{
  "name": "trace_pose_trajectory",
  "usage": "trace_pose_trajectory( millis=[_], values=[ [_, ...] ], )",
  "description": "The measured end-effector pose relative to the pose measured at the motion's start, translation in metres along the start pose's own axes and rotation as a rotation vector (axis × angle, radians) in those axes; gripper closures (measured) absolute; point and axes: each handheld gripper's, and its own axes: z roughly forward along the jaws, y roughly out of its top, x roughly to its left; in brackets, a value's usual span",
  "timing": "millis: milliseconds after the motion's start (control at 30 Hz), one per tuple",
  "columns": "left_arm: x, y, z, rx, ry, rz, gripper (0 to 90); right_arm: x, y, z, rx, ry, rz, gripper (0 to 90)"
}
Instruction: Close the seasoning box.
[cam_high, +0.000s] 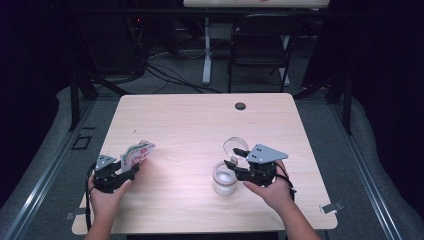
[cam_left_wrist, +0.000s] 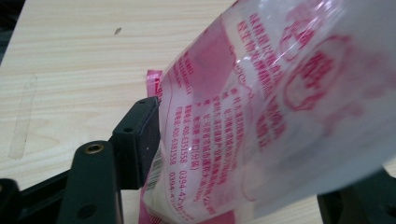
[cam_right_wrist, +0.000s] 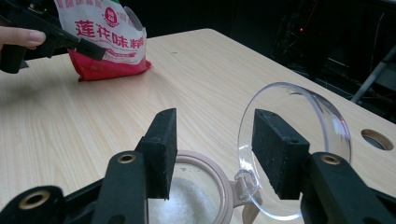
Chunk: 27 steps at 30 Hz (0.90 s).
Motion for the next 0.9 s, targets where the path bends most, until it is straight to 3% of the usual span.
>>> trace_pose_trajectory(
  millis=[233, 433, 900],
  values=[
    [-0.007, 0.002, -0.005, -0.029, 0.008, 0.033, 36.3, 0.000, 0.000, 0.000, -0.004, 0.001, 0.004, 50.7],
    [-0.011, 0.002, -0.006, -0.034, -0.025, 0.034, 38.2, 0.001, 0.001, 0.000, -0.001, 0.003, -0.003, 50.6],
    [-0.027, 0.004, -0.012, -0.038, -0.059, 0.091, 36.9, 0.000, 0.001, -0.001, -0.005, -0.007, 0.012, 50.6]
  ],
)
